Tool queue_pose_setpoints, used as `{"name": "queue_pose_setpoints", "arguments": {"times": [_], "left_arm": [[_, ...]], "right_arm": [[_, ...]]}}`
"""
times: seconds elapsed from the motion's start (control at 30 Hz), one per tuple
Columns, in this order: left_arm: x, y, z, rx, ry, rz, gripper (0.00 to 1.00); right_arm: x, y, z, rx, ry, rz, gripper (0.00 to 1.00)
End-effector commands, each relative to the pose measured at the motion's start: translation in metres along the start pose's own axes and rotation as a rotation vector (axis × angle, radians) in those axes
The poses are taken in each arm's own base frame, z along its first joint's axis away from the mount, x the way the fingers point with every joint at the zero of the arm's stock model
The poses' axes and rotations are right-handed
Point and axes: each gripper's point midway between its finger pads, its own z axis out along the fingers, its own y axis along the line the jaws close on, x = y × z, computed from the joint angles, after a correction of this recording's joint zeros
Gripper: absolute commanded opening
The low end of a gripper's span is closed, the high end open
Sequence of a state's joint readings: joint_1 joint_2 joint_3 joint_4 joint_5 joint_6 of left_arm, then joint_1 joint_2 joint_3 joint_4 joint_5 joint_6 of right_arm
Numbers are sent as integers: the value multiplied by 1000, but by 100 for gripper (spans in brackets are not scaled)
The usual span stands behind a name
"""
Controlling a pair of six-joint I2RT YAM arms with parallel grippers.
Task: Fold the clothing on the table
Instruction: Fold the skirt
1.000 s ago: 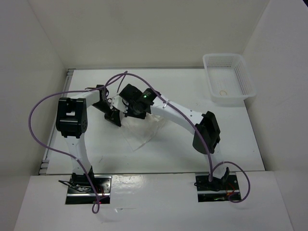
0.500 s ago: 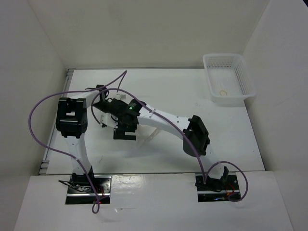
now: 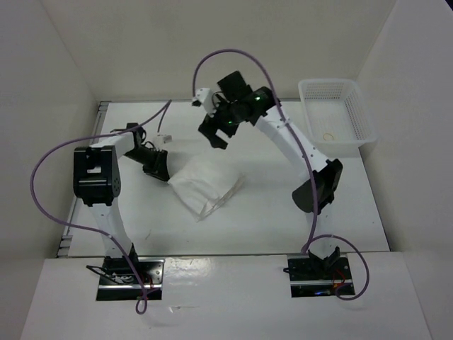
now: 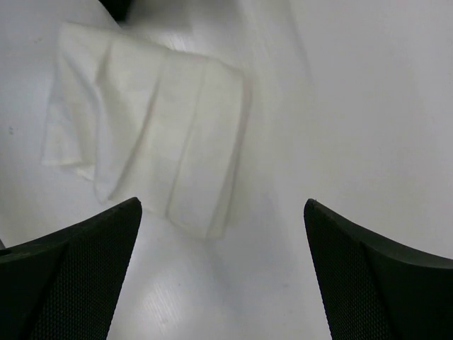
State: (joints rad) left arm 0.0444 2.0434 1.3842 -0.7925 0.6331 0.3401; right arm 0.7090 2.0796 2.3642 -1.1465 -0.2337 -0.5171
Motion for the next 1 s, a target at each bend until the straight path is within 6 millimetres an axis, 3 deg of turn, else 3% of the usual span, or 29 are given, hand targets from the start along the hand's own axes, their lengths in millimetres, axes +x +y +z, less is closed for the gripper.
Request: {"name": "queue_pose_setpoints", "arguments": {"times": [0.0,0.03,0.07,0.1,0.13,0.17,0.23,0.27,0.3,0.4,0.47,0.53,0.67,0.73,0.8,0.97], "left_arm": [[8,32,-50,-131,-68,-16,39],[10,37,-63,-159,-87,-34,40],[9,40,-86,-210,-122,-15,42],[15,47,-107,-236,-158,-54,42],[12,42,-130,-273,-210,-41,45],[5,37,-147,-286,-252,-31,46],[-13,4,-172,-257,-354,44,46],[-26,-22,-178,-231,-387,101,48],[-34,-38,-178,-194,-406,134,48],[-56,-104,-166,26,-448,260,50],[-58,-116,-143,67,-384,312,52],[-56,-114,-126,66,-328,318,52],[-51,-128,-79,201,-207,332,52],[-45,-130,-56,250,-136,313,52],[-40,-139,-36,294,-81,337,52],[-23,-135,9,370,49,311,52]], "right_arm": [[34,-26,-40,-5,-7,120,99],[43,-33,-45,5,-12,143,99],[70,-34,-38,-4,37,185,99],[75,-49,-54,51,-2,198,99],[103,-47,-47,58,58,240,99],[108,-58,-59,111,28,246,99],[141,-57,-53,143,82,299,99],[148,-59,-64,168,70,312,99],[169,-52,-59,165,113,335,99],[195,-46,-67,198,145,377,99],[213,-38,-73,219,182,401,99],[223,-36,-76,252,207,410,99],[242,-24,-79,264,236,443,99],[252,-28,-82,279,246,481,99],[255,-30,-85,281,242,496,99],[263,-33,-83,276,250,532,99]]}}
